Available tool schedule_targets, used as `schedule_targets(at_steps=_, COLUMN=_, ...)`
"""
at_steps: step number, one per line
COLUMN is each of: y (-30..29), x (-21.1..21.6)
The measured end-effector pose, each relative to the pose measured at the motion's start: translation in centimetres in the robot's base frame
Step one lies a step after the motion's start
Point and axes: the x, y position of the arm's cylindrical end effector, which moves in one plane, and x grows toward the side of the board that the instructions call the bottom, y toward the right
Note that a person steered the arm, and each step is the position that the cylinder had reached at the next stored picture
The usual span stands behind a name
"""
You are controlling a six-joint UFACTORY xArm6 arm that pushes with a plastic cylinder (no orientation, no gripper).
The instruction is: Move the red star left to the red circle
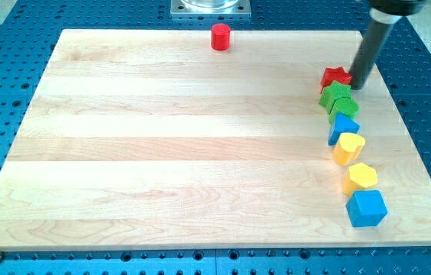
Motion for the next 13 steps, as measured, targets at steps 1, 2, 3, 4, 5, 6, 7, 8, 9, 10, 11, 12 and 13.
schedule_targets(at_steps=1, y=-5.6, x=0.0)
schedule_targets(at_steps=2, y=-12.2, x=-0.3)
schedule_targets(at_steps=3, y=-13.5, x=-0.1)
schedule_targets(at_steps=4, y=-10.8, x=2.1)
schedule_targets(at_steps=5, y=-18.6, x=4.6)
schedule_targets(at_steps=6, y=-26.4, x=1.1)
schedule_targets(at_steps=7, y=-26.5, x=4.5)
schedule_targets(at_steps=8, y=-35.0, x=6.9)
schedule_targets(at_steps=9, y=-35.0, x=2.0)
schedule_targets(at_steps=10, y=-33.0, x=4.5)
schedule_targets(at_steps=11, y=-30.2, x=7.1)
schedule_targets(at_steps=12, y=-32.0, x=-0.3)
schedule_targets(at_steps=13, y=-32.0, x=-5.0)
